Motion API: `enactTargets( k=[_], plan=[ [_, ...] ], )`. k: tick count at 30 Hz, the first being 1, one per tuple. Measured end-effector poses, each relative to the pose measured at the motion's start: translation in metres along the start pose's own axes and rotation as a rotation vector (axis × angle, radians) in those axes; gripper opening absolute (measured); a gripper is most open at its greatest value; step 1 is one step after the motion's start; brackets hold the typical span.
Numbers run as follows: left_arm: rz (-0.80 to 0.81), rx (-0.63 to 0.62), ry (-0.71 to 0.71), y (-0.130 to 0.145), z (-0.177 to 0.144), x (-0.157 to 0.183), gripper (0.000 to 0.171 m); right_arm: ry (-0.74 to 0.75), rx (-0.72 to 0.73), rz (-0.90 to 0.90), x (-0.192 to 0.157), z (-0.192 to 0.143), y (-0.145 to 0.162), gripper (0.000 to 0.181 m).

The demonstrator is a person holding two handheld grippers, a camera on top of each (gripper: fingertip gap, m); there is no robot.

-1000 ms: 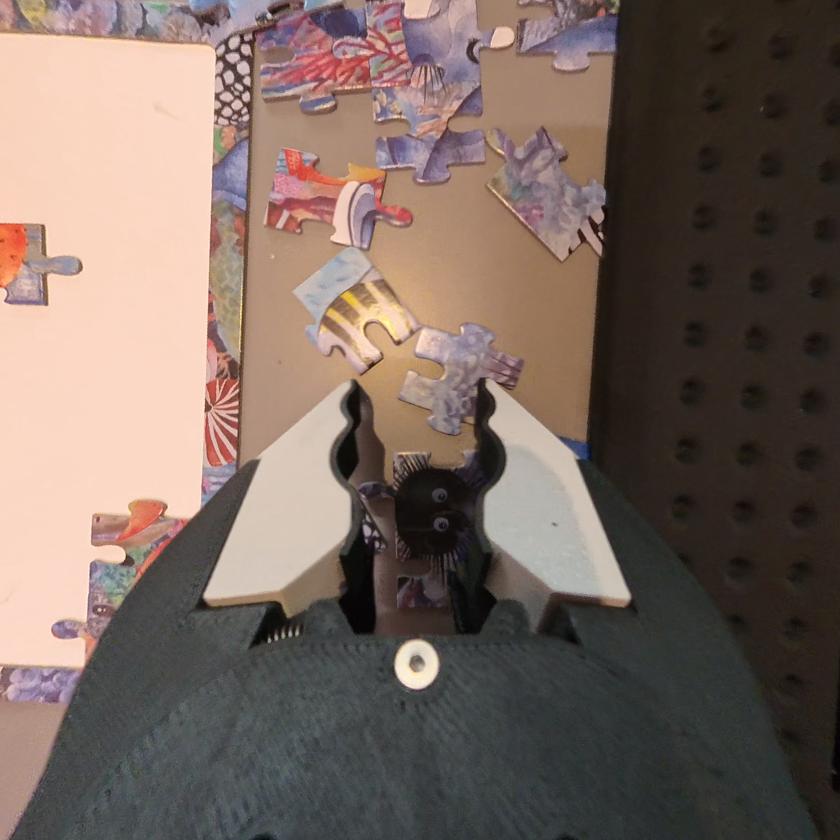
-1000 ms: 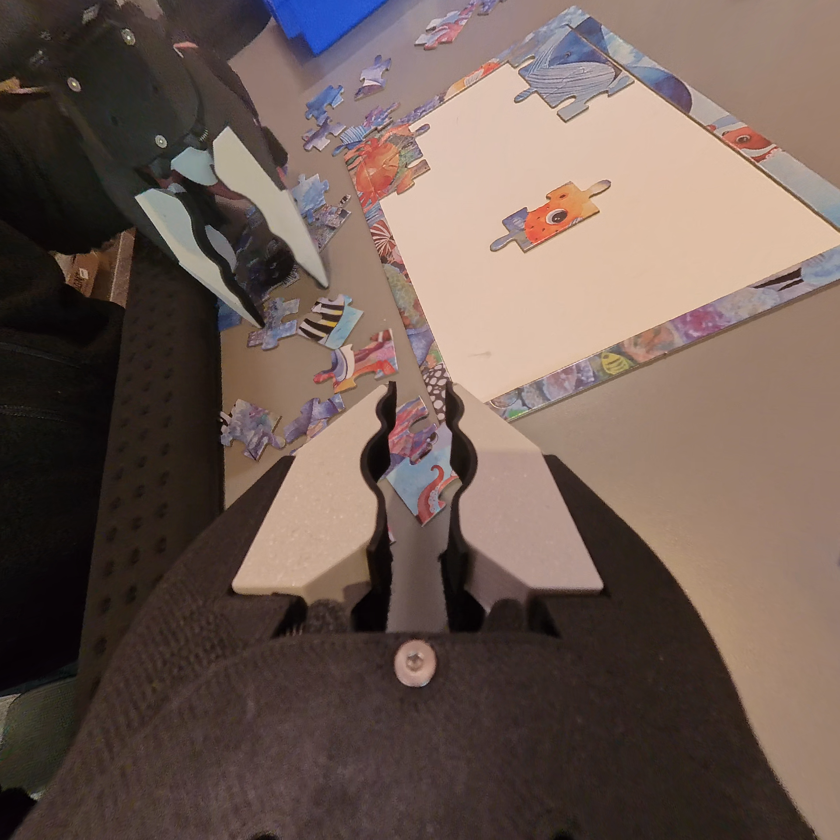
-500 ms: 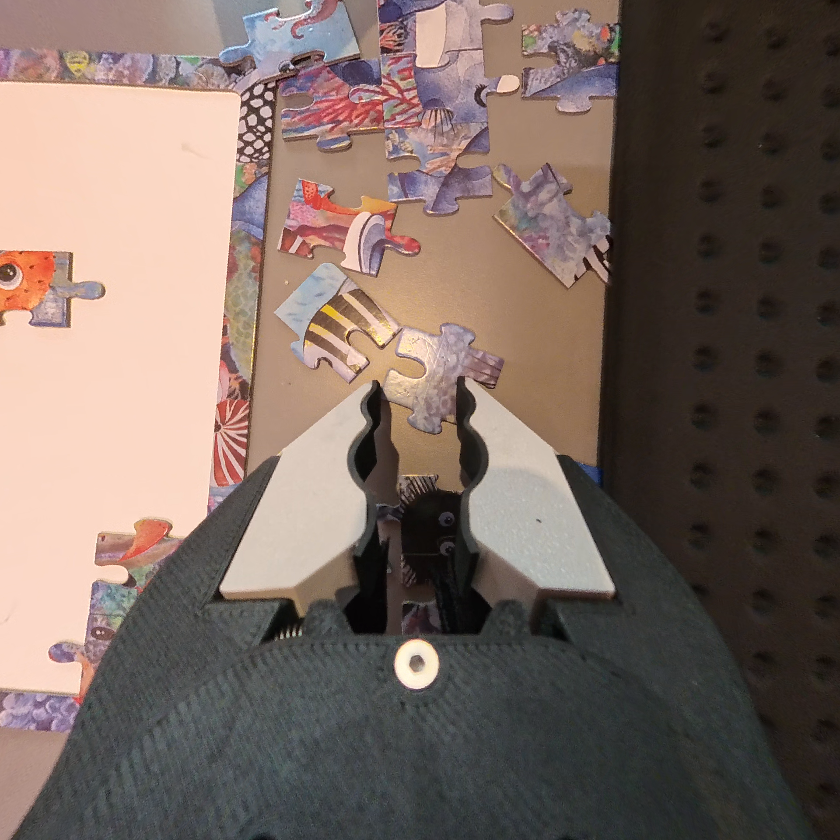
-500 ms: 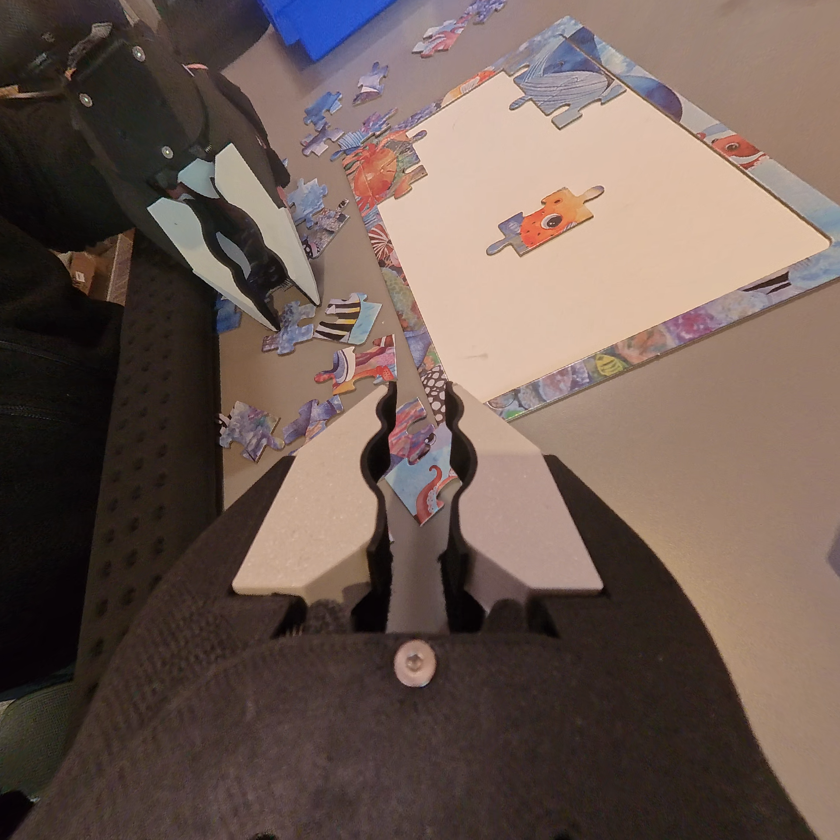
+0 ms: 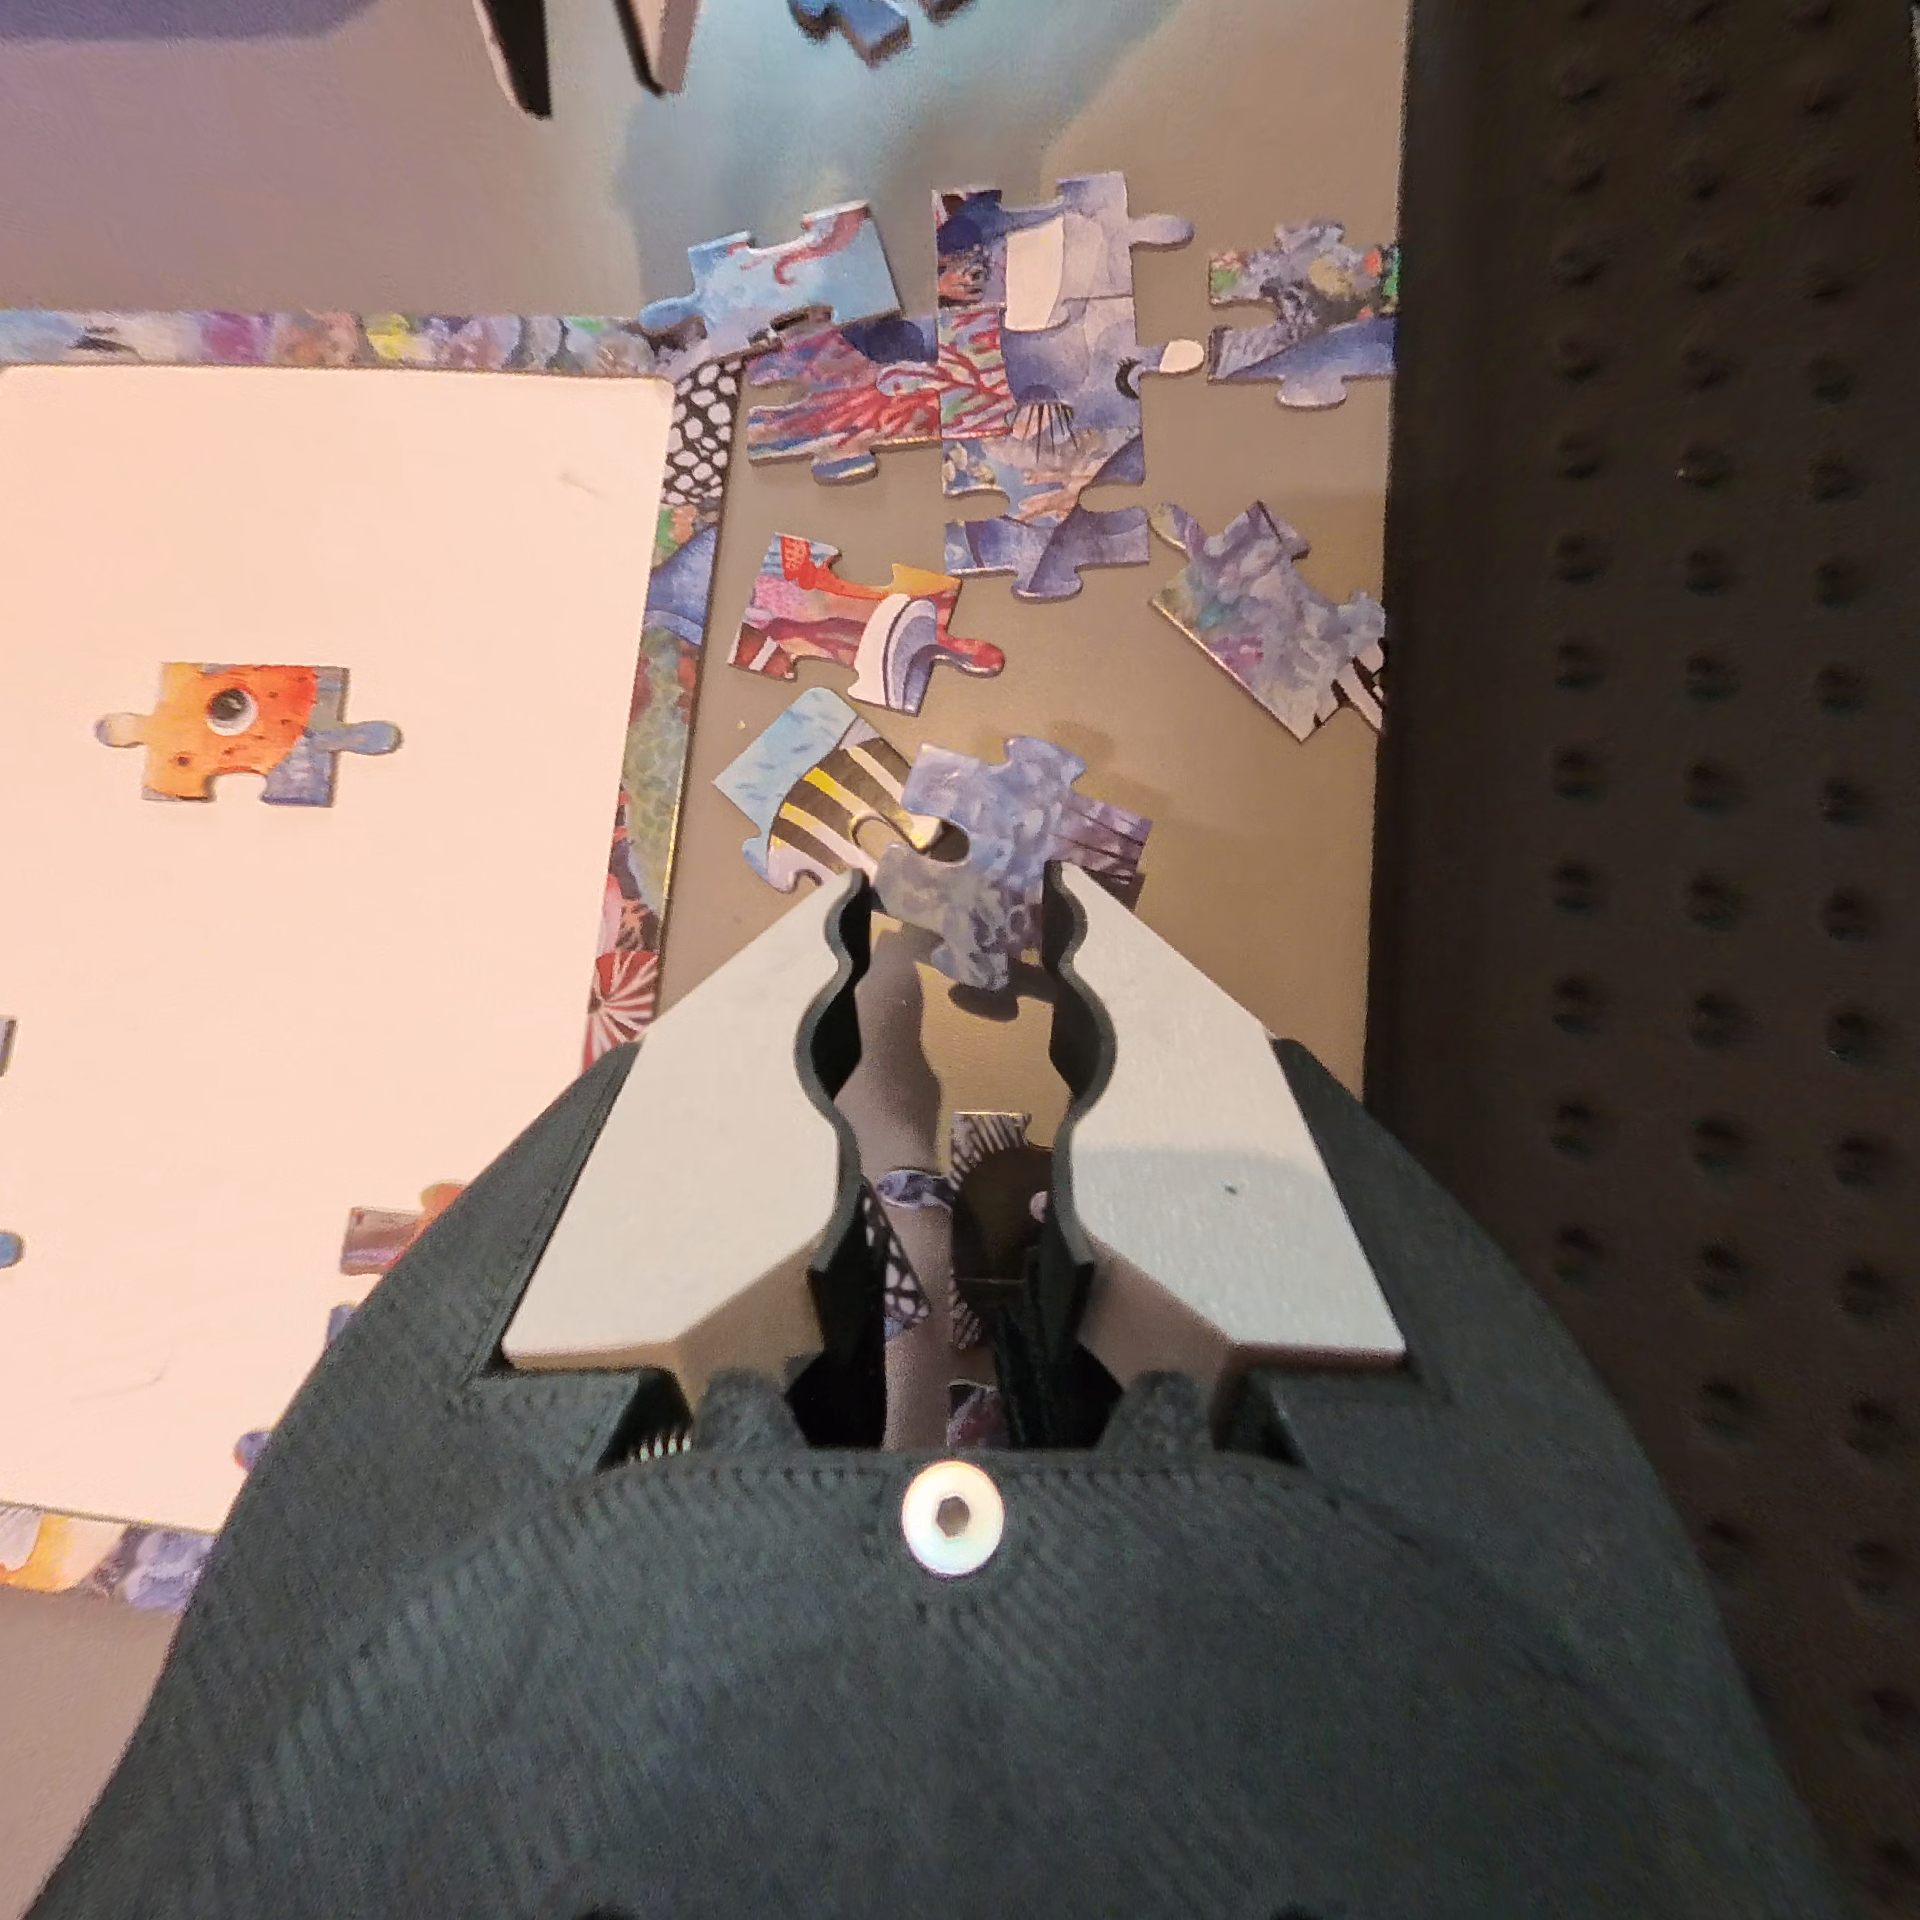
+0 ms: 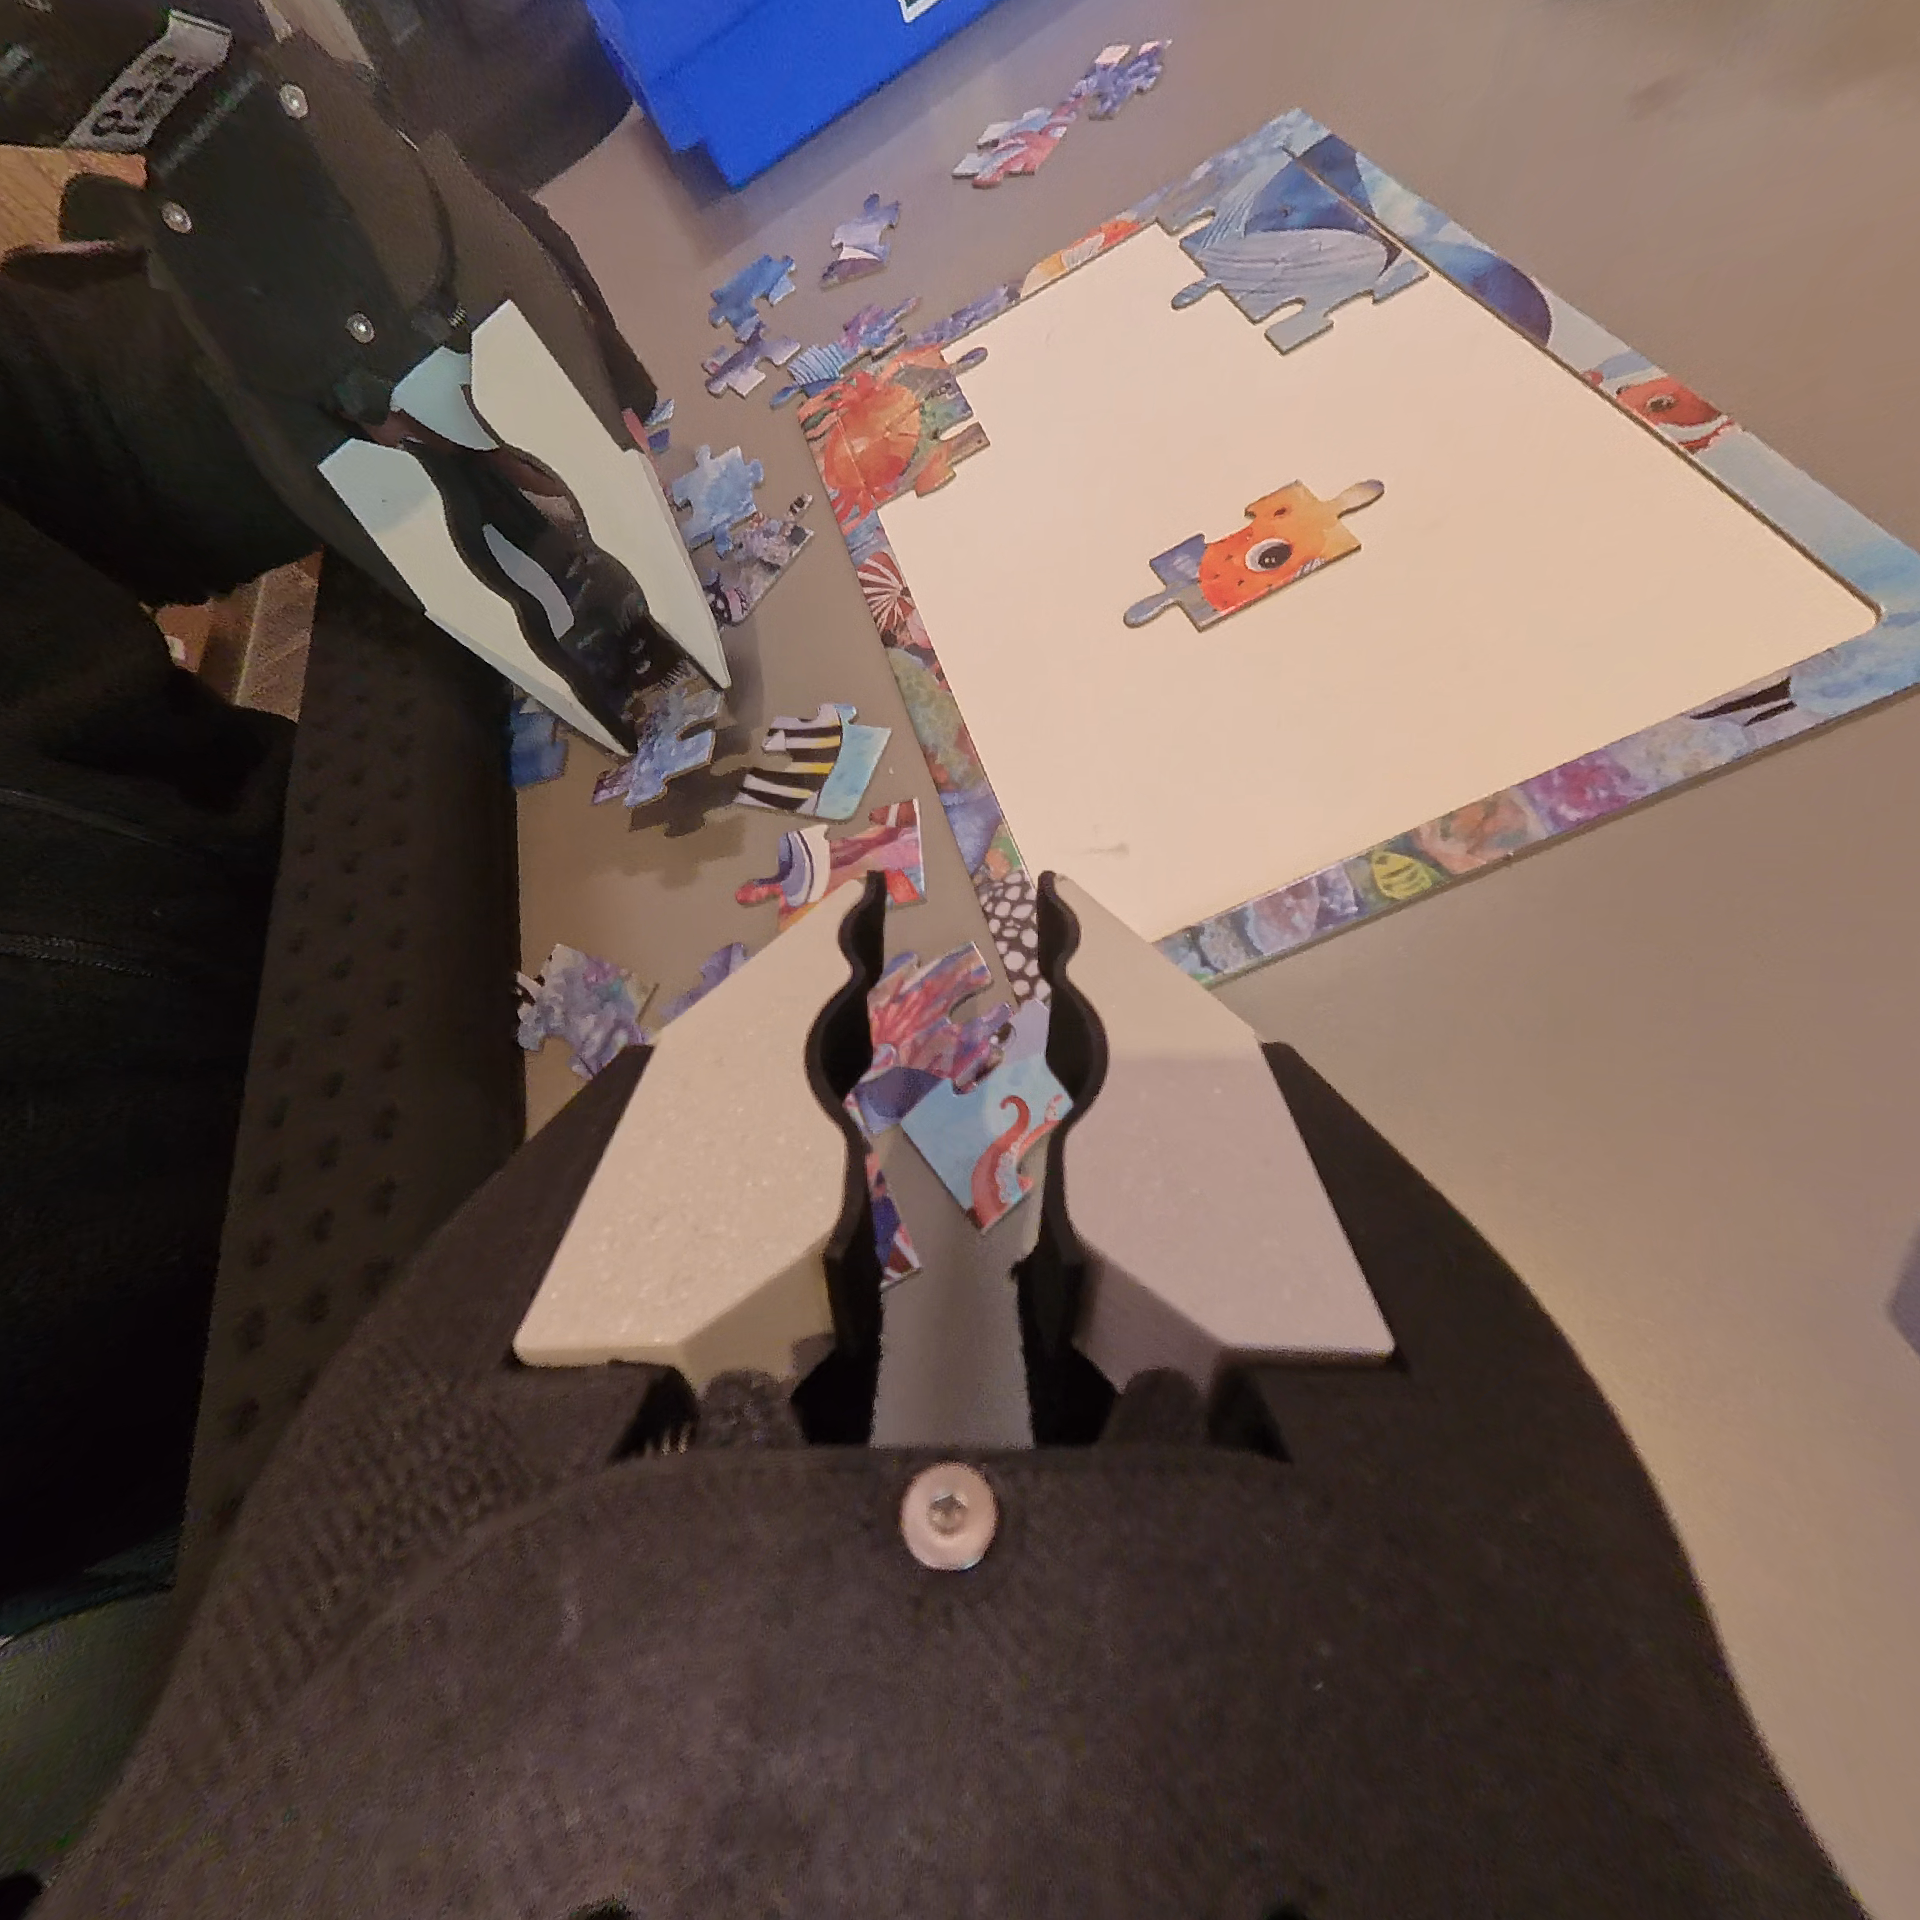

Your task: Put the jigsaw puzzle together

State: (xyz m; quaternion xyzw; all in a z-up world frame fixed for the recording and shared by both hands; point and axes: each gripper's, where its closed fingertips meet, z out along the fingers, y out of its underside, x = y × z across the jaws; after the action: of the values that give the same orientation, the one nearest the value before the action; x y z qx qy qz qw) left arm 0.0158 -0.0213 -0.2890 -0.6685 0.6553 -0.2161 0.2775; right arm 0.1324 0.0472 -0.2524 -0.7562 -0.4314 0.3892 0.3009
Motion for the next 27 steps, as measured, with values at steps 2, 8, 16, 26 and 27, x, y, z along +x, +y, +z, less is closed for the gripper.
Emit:
enactTargets(
  k=[2, 8, 16, 26, 27],
  plan=[
    [-0.004, 0.03, -0.018, -0.006, -0.005, -0.003, 0.032, 0.022, 0.008, 0.008, -0.007, 0.001, -0.01, 0.034],
    [-0.007, 0.096, -0.08, -0.016, -0.017, -0.015, 0.031, -0.02, -0.045, -0.038, -0.058, 0.02, -0.048, 0.051],
    [0.033, 0.172, -0.25, -0.028, -0.042, -0.038, 0.031, -0.168, 0.009, 0.028, -0.069, 0.065, -0.083, 0.056],
    [0.065, 0.191, -0.321, -0.031, -0.041, -0.049, 0.031, -0.279, 0.06, 0.084, -0.066, 0.092, -0.071, 0.047],
    [0.071, 0.196, -0.33, -0.032, -0.041, -0.05, 0.031, -0.283, 0.046, 0.087, -0.066, 0.094, -0.067, 0.046]
  ],
)
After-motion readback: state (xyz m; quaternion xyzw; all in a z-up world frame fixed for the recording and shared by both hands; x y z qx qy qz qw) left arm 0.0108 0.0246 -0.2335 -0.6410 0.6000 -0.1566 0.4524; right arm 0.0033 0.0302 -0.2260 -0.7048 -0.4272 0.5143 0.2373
